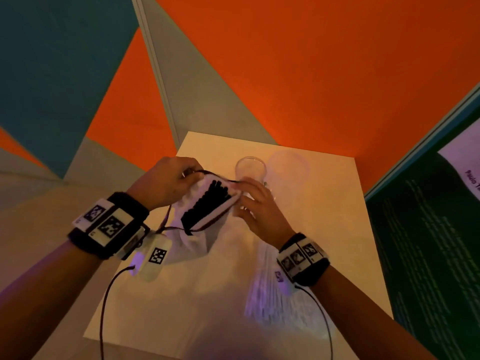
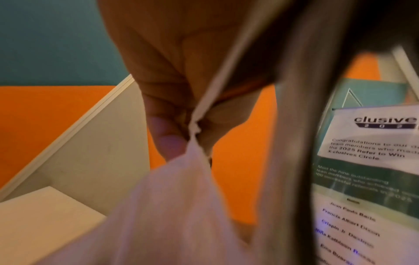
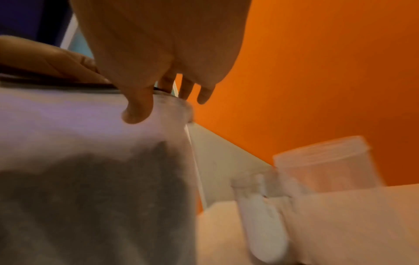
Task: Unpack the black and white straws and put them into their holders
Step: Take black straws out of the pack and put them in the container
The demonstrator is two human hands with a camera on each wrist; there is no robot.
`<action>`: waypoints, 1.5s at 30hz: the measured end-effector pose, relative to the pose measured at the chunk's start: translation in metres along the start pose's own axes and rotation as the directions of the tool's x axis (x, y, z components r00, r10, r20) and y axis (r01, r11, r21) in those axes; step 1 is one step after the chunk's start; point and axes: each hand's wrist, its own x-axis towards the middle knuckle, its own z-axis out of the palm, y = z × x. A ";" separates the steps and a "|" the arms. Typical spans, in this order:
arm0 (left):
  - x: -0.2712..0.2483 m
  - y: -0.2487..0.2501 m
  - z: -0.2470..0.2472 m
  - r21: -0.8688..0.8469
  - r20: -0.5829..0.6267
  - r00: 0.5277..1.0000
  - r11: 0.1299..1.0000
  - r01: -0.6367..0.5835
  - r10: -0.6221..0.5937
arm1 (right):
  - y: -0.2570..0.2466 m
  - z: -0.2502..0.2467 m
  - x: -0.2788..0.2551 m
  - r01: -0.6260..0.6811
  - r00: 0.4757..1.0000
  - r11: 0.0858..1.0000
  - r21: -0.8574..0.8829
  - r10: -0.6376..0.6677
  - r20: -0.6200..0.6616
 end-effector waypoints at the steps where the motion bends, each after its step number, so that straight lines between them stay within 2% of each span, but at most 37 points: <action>1: 0.000 -0.003 0.003 -0.017 -0.014 1.000 1.000 0.020 -0.020 | 0.011 -0.002 -0.016 -0.001 1.000 1.000 -0.020 0.000 -0.002; 4: 0.000 -0.003 0.023 -0.093 0.031 1.000 0.996 0.010 -0.007 | 0.040 -0.005 -0.078 -0.078 0.994 0.996 -0.039 0.081 0.069; 6: 0.002 0.003 0.040 -0.073 0.115 0.993 0.997 -0.017 0.025 | 0.051 0.001 -0.121 -0.209 0.973 0.978 -0.031 0.211 0.090; 8: 0.005 0.007 0.055 -0.007 0.223 0.974 1.000 -0.026 0.027 | 0.060 0.013 -0.158 -0.396 0.916 0.917 -0.050 0.398 0.044; 10: 0.011 0.008 0.061 0.047 0.278 0.960 0.999 0.010 -0.023 | 0.069 0.025 -0.187 -0.614 0.782 0.776 -0.144 0.623 0.023; 12: 0.020 0.008 0.059 0.051 0.222 0.970 0.994 0.093 -0.102 | 0.073 0.038 -0.207 -0.760 0.566 0.582 -0.291 0.811 0.144; 13: 0.024 0.010 0.056 0.033 0.175 0.976 0.991 0.126 -0.130 | 0.071 0.044 -0.213 -0.783 0.465 0.516 -0.349 0.857 0.224; 14: 0.028 0.012 0.052 0.013 0.126 0.982 0.990 0.140 -0.141 | 0.069 0.052 -0.216 -0.779 0.407 0.490 -0.391 0.870 0.280; 15: 0.032 0.015 0.046 0.000 0.084 0.987 0.991 0.134 -0.134 | 0.066 0.061 -0.213 -0.756 0.394 0.497 -0.426 0.865 0.311; 18: 0.037 0.022 0.028 -0.016 0.031 0.995 0.996 0.090 -0.090 | 0.048 0.089 -0.183 -0.695 0.409 0.558 -0.454 0.826 0.389; 21: 0.036 0.028 0.015 -0.041 -0.019 0.999 0.999 0.032 -0.033 | 0.028 0.118 -0.145 -0.664 0.425 0.632 -0.399 0.758 0.494; 26: 0.027 0.030 0.013 -0.021 -0.039 0.999 1.000 0.003 -0.003 | 0.016 0.133 -0.087 -0.557 0.481 0.807 -0.196 0.506 0.716; 27: 0.026 0.028 0.016 -0.021 -0.031 0.999 1.000 0.012 -0.013 | 0.024 0.125 -0.080 -0.566 0.482 0.799 -0.205 0.522 0.704; 29: 0.024 0.021 0.023 -0.037 -0.003 1.000 0.999 0.015 -0.015 | 0.050 0.096 -0.068 -0.667 0.456 0.690 -0.281 0.676 0.579; 30: 0.023 0.018 0.026 -0.045 0.021 1.000 0.999 0.010 -0.009 | 0.065 0.076 -0.061 -0.723 0.450 0.612 -0.321 0.769 0.453; 32: 0.022 0.014 0.037 -0.065 0.072 0.997 0.998 -0.006 0.011 | 0.091 0.033 -0.044 -0.829 0.475 0.481 -0.287 0.875 0.095; 33: 0.022 0.014 0.045 -0.080 0.100 0.995 0.997 -0.015 0.023 | 0.101 0.015 -0.036 -0.852 0.498 0.478 -0.211 0.865 -0.052; 34: 0.023 0.016 0.054 -0.100 0.129 0.991 0.995 -0.026 0.039 | 0.110 0.001 -0.029 -0.845 0.529 0.511 -0.157 0.841 -0.114; 35: 0.024 0.020 0.064 -0.126 0.157 0.986 0.991 -0.039 0.059 | 0.119 -0.009 -0.022 -0.820 0.567 0.552 -0.152 0.820 -0.076; 36: 0.024 0.024 0.074 -0.149 0.188 0.979 0.987 -0.057 0.085 | 0.126 -0.016 -0.016 -0.795 0.585 0.577 -0.186 0.811 0.015; 38: 0.025 0.033 0.093 -0.170 0.259 0.954 0.980 -0.107 0.149 | 0.140 -0.024 -0.010 -0.780 0.528 0.559 -0.282 0.829 0.184; 40: 0.025 0.040 0.109 -0.200 0.319 0.929 0.971 -0.127 0.187 | 0.146 -0.029 -0.012 -0.786 0.493 0.535 -0.310 0.845 0.210; 43: 0.024 0.045 0.127 -0.218 0.376 0.913 0.973 -0.081 0.160 | 0.141 -0.044 -0.029 -0.806 0.483 0.519 -0.285 0.855 0.190; 45: 0.024 0.048 0.134 -0.202 0.407 0.902 0.977 -0.063 0.142 | 0.132 -0.058 -0.049 -0.824 0.450 0.492 -0.280 0.869 0.205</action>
